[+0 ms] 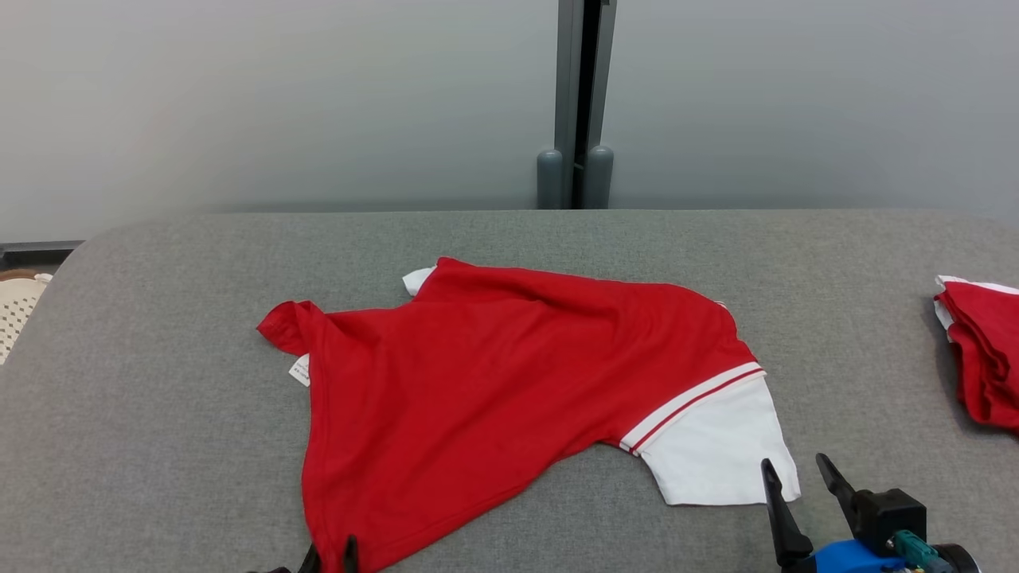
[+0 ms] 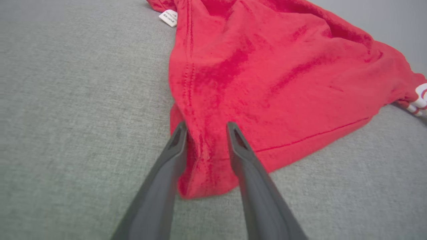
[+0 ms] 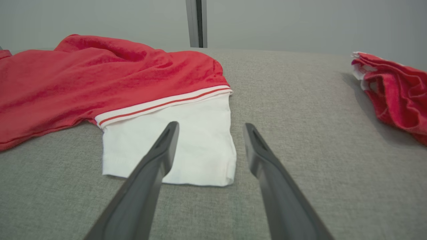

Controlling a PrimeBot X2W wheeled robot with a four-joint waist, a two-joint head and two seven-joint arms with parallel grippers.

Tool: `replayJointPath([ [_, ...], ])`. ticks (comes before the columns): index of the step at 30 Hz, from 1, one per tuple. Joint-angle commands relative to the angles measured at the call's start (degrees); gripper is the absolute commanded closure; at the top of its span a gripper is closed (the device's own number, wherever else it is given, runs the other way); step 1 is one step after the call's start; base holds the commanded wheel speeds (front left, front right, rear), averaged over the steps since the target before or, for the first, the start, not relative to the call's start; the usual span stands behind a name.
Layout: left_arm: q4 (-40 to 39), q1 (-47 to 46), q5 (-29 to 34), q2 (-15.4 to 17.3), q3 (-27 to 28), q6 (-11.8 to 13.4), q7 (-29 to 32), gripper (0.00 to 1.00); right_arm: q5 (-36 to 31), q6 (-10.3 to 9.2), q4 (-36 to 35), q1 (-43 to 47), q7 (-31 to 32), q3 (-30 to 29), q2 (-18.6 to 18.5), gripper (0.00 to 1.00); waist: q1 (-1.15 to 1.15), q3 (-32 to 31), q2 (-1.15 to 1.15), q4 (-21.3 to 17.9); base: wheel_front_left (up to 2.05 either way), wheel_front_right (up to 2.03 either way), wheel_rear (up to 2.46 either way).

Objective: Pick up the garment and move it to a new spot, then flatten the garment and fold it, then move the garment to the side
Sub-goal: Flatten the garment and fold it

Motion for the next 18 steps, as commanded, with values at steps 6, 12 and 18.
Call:
replayJointPath([
  [6,1.6,-1.0,-0.9,0.0,-0.9,-0.2,0.0,0.60,-0.3,-0.02,1.0,0.2,0.0,-0.4,0.0,0.00,0.00,0.2,0.00,0.5,0.00,0.00,0.00],
  [12,0.2,-1.0,-0.8,0.0,-0.7,-0.6,0.0,1.00,-0.7,-0.02,4.7,-1.6,0.0,-1.3,0.0,0.00,0.00,0.4,0.00,0.6,0.00,0.00,0.00],
  [18,-1.3,-1.2,0.0,0.0,-0.7,-0.9,0.0,1.00,-0.9,-0.02,9.1,-5.0,0.0,-4.1,0.0,0.00,0.00,1.3,0.00,1.1,0.00,0.00,0.00],
])
